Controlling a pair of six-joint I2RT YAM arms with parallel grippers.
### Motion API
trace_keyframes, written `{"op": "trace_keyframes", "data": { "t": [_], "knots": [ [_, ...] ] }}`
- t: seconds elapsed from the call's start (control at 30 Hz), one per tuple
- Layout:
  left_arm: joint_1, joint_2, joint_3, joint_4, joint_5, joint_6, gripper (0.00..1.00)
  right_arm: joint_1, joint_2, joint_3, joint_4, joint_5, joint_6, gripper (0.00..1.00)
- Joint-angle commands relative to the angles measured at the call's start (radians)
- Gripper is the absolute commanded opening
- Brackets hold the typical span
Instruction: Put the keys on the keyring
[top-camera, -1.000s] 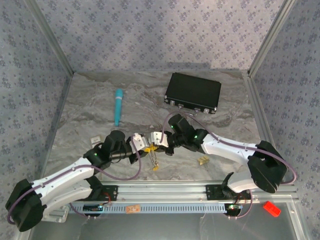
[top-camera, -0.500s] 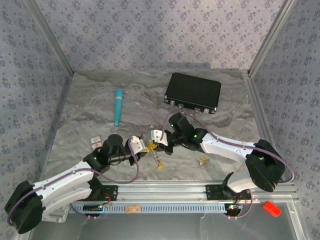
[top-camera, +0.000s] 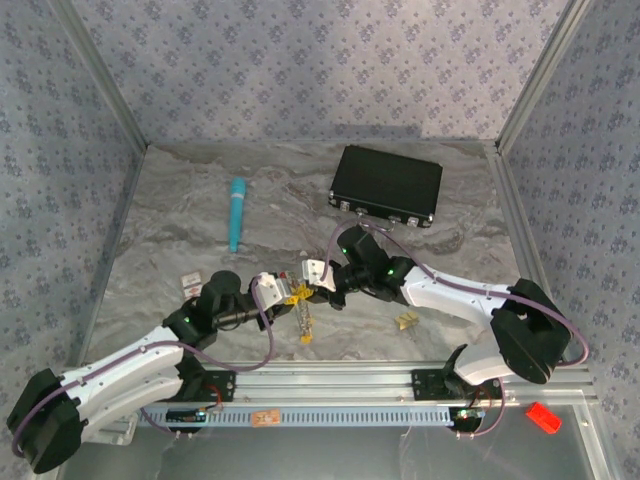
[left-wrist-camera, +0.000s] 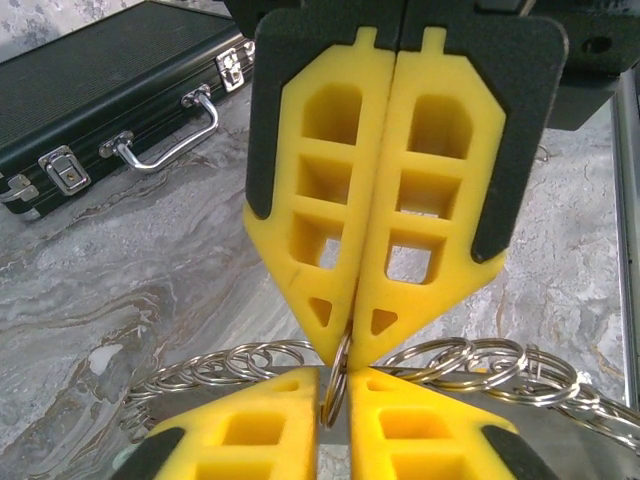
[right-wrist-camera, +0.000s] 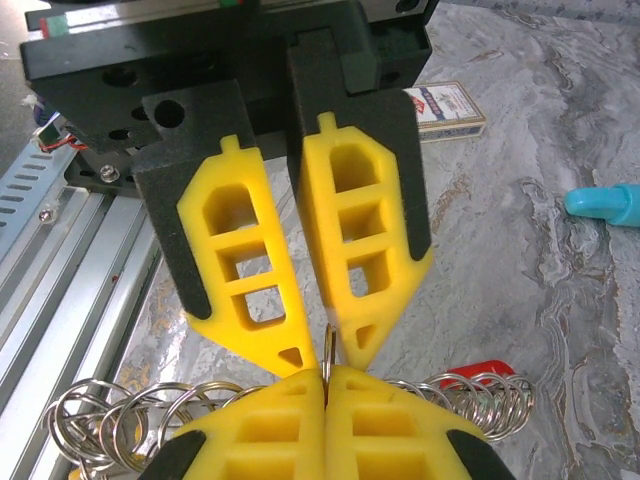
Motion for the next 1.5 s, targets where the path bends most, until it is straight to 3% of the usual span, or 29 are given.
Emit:
{"op": "trace_keyframes", "data": {
  "t": [0.0, 0.07, 0.13, 0.2, 0.33, 0.43, 0.63, 0.8, 0.9, 0.97, 1.1, 1.27, 1.47],
  "knots": [
    [-0.006, -0.011, 0.000, 0.067, 0.003, 0.009, 0.09, 0.003, 0.001, 0.007, -0.003, -0.042, 0.020, 0.00],
    [-0.006, -0.012, 0.004, 0.062, 0.001, 0.014, 0.04, 0.002, -0.004, -0.001, 0.003, -0.017, 0.026, 0.00],
    [-0.006, -0.015, 0.010, 0.047, -0.007, 0.021, 0.00, -0.008, -0.026, -0.022, 0.033, 0.006, 0.046, 0.20],
    [-0.005, -0.020, 0.016, 0.030, -0.012, 0.026, 0.00, -0.031, -0.074, -0.047, 0.064, 0.021, 0.082, 0.31],
    [-0.006, -0.027, 0.037, -0.015, -0.021, 0.032, 0.00, -0.083, -0.211, -0.121, 0.115, 0.081, 0.169, 0.35],
    [-0.005, -0.027, 0.054, -0.045, -0.024, 0.033, 0.00, -0.104, -0.330, -0.163, 0.094, 0.241, 0.269, 0.36],
    [-0.005, -0.020, 0.077, -0.081, -0.019, 0.040, 0.00, -0.107, -0.497, -0.133, -0.212, 0.641, 0.603, 0.40],
    [-0.005, -0.012, 0.090, -0.089, -0.017, 0.041, 0.00, -0.122, -0.521, -0.058, -0.608, 0.905, 1.082, 0.34],
    [-0.005, -0.006, 0.099, -0.093, -0.011, 0.047, 0.00, -0.142, -0.488, -0.029, -0.845, 0.907, 1.280, 0.32],
    [-0.006, -0.001, 0.106, -0.099, -0.007, 0.052, 0.00, -0.155, -0.456, -0.024, -0.962, 0.885, 1.381, 0.36],
    [-0.005, 0.009, 0.113, -0.104, 0.000, 0.061, 0.00, -0.187, -0.420, -0.039, -1.090, 0.829, 1.474, 0.41],
    [-0.005, 0.019, 0.113, -0.104, 0.005, 0.069, 0.00, -0.279, -0.389, -0.092, -0.961, 0.758, 1.405, 0.41],
    [-0.005, 0.017, 0.122, -0.125, 0.008, 0.064, 0.00, -0.337, -0.222, -0.035, -0.754, 0.722, 1.309, 0.42]
  ]
}}
